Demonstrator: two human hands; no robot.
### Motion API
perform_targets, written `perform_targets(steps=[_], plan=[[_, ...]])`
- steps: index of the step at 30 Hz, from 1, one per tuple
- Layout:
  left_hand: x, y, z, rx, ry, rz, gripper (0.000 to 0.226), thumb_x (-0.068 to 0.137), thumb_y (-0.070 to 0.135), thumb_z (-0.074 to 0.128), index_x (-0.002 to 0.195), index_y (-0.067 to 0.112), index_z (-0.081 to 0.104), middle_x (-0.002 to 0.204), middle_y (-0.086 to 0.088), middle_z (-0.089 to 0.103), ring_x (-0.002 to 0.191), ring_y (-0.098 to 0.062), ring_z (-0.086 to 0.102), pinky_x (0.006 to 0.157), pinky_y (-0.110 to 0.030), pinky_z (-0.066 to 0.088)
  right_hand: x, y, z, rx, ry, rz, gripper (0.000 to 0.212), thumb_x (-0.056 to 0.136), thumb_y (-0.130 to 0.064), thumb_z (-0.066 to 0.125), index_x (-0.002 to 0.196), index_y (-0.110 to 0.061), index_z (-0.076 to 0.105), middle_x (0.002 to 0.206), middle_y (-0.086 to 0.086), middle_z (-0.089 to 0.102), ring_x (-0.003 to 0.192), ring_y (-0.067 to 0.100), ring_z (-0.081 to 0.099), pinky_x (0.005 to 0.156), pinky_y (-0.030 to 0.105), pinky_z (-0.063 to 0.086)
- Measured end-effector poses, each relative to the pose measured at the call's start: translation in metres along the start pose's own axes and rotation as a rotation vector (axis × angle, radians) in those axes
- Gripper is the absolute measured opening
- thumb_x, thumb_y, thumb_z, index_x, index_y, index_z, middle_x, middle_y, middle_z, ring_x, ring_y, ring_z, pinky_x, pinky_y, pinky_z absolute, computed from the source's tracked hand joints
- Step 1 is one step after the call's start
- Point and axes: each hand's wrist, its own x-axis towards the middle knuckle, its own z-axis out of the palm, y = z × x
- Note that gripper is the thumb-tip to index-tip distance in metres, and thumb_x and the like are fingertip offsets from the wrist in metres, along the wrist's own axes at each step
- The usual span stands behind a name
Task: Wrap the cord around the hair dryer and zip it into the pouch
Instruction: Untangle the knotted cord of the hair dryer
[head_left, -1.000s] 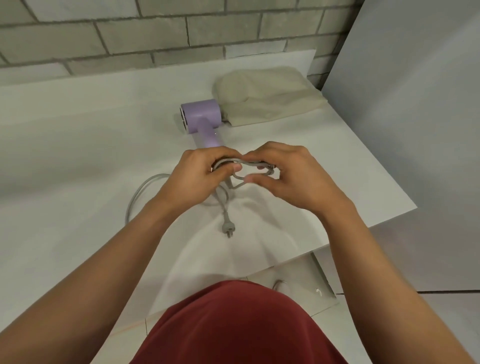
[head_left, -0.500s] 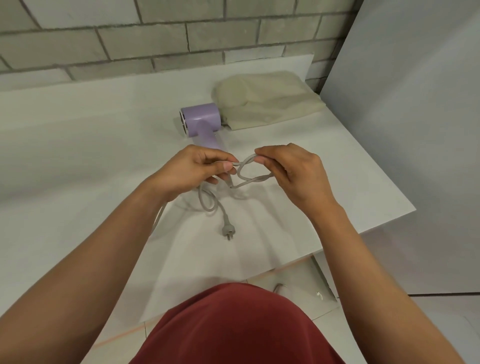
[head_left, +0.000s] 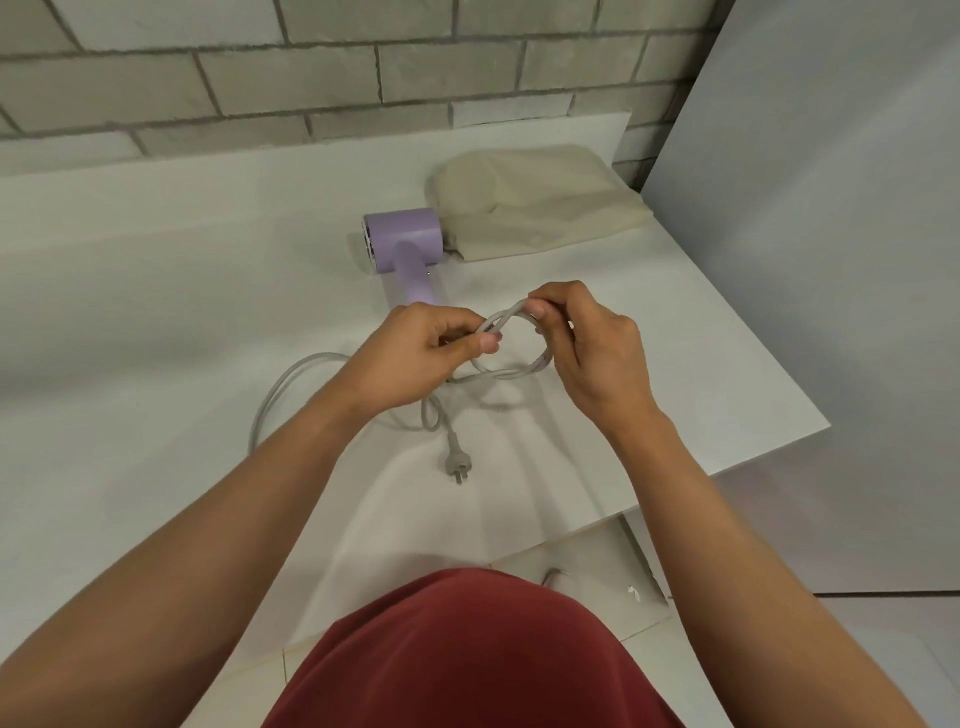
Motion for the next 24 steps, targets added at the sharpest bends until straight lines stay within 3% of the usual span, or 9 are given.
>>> perform_targets(steps=[2,4,6,8,11,14,17,20,24], plan=[[0.001,0.0,-0.004,-0.052,-0.019,-0.034,0.018,0.096,0.048,0.065,0.104,0.036,0.076,0.094,0.002,0.079,0.091,-0.027,0.073,0.091,-0.055,0.055,0.002,0.004,-0.001,-0.05,-0.029,0.051,0.03,0.108,-0.046,0.045,0.114,-0.023,0.063,0.096,-0.005,0.073,0.086,0.02,0.065,0.065,0.046,0.056],[0.002,-0.002,-0.007,-0.092,-0.025,-0.062,0.014,0.101,0.037,0.064,0.112,0.032,0.07,0.097,0.012,0.08,0.098,-0.01,0.074,0.097,-0.051,0.054,0.003,0.006,-0.004,-0.152,-0.028,-0.03,0.023,0.106,-0.033,0.055,0.123,-0.023,0.068,0.11,-0.006,0.073,0.098,0.022,0.061,0.065,0.044,0.058],[0.003,-0.004,-0.008,-0.13,-0.045,-0.074,0.013,0.103,0.032,0.062,0.115,0.03,0.065,0.099,0.011,0.08,0.103,-0.008,0.073,0.102,-0.051,0.052,0.006,0.001,-0.007,-0.237,-0.062,-0.212,0.04,0.099,-0.009,0.061,0.137,-0.022,0.065,0.126,-0.004,0.068,0.1,0.025,0.054,0.059,0.037,0.053],[0.004,-0.006,-0.008,-0.154,-0.068,-0.084,0.013,0.104,0.031,0.06,0.116,0.029,0.061,0.101,0.008,0.08,0.106,-0.01,0.073,0.105,-0.053,0.05,0.008,-0.006,-0.01,-0.279,-0.114,-0.391,0.058,0.086,0.005,0.058,0.137,-0.022,0.066,0.128,-0.003,0.067,0.095,0.025,0.049,0.056,0.031,0.044],[0.004,-0.005,-0.008,-0.196,-0.051,-0.079,0.011,0.105,0.03,0.059,0.115,0.025,0.06,0.101,0.003,0.08,0.105,-0.009,0.073,0.107,-0.049,0.05,0.012,-0.012,-0.014,-0.321,-0.152,-0.45,0.045,0.085,-0.006,0.056,0.124,-0.02,0.074,0.118,-0.005,0.071,0.09,0.025,0.049,0.057,0.028,0.04],[0.004,-0.001,-0.006,-0.194,-0.035,-0.089,0.008,0.105,0.03,0.058,0.112,0.025,0.06,0.101,0.004,0.08,0.103,-0.007,0.073,0.098,-0.044,0.052,0.015,-0.009,-0.013,-0.357,-0.12,-0.412,0.022,0.094,-0.025,0.069,0.112,-0.019,0.078,0.109,-0.006,0.073,0.089,0.027,0.055,0.059,0.028,0.042],[0.003,0.002,-0.004,-0.156,-0.042,-0.079,0.01,0.106,0.031,0.056,0.11,0.025,0.062,0.104,0.008,0.079,0.101,-0.01,0.074,0.091,-0.044,0.053,0.018,-0.006,-0.013,-0.37,-0.054,-0.41,0.021,0.099,-0.035,0.065,0.097,-0.018,0.078,0.094,-0.007,0.075,0.091,0.028,0.06,0.062,0.034,0.048],[0.0,0.004,-0.006,-0.142,-0.038,-0.079,0.017,0.108,0.031,0.052,0.114,0.025,0.066,0.11,0.012,0.077,0.099,-0.011,0.073,0.085,-0.044,0.056,0.017,-0.01,-0.013,-0.275,-0.025,-0.306,0.026,0.103,-0.038,0.061,0.097,-0.018,0.076,0.087,-0.008,0.074,0.094,0.023,0.061,0.061,0.029,0.045],[-0.007,-0.009,-0.014,-0.124,0.024,-0.097,0.018,0.105,0.033,0.058,0.108,0.024,0.073,0.104,0.007,0.078,0.096,-0.02,0.073,0.094,-0.05,0.057,0.016,-0.016,-0.016,0.002,0.077,-0.046,0.021,0.103,-0.034,0.063,0.101,-0.015,0.072,0.097,-0.012,0.072,0.1,0.017,0.06,0.069,0.037,0.054]])
